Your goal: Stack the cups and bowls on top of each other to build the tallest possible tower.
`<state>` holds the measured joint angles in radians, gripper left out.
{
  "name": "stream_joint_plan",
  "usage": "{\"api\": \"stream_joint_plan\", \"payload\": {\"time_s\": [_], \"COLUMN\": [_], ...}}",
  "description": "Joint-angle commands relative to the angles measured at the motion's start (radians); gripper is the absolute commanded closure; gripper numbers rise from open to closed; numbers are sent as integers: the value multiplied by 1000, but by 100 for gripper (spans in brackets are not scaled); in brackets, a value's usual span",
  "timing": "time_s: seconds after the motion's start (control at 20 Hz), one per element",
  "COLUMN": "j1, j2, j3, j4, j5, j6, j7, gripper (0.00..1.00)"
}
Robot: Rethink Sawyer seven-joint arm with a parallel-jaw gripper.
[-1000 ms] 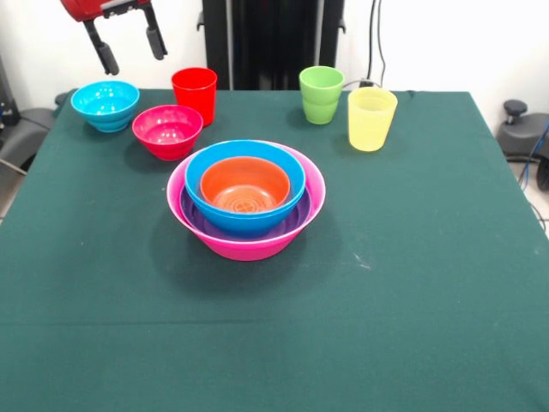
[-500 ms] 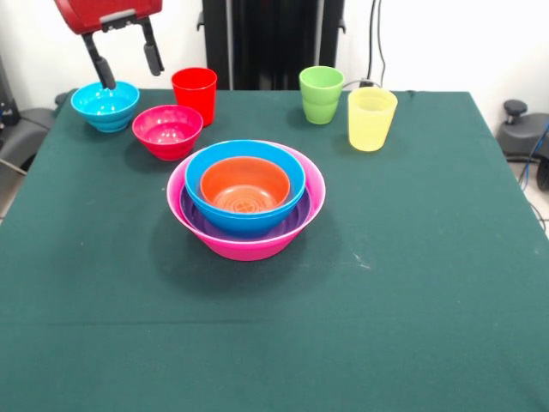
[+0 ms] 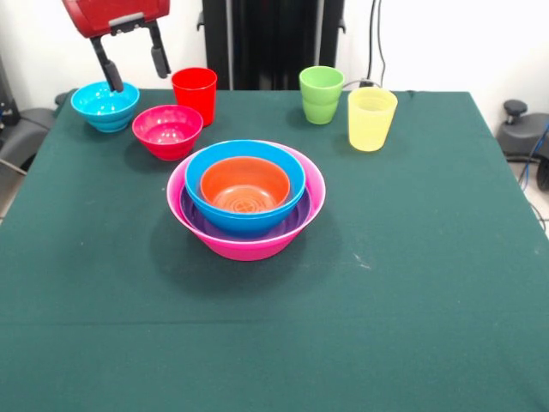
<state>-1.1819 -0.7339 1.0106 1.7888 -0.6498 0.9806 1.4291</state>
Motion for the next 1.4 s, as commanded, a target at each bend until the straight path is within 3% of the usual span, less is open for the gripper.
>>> {"api": "stream_joint_plan", "payload": {"time_s": [0.05, 0.85, 1.4], "j1": [-4, -83, -88], "j2": [76, 125, 158], "j3": [-12, 20, 11], "j4": [59, 108, 157], "j5": [-80, -115, -197], "j6": [-48, -119, -233], "j7": [-251, -296, -254], "gripper": [0, 0, 0]}}
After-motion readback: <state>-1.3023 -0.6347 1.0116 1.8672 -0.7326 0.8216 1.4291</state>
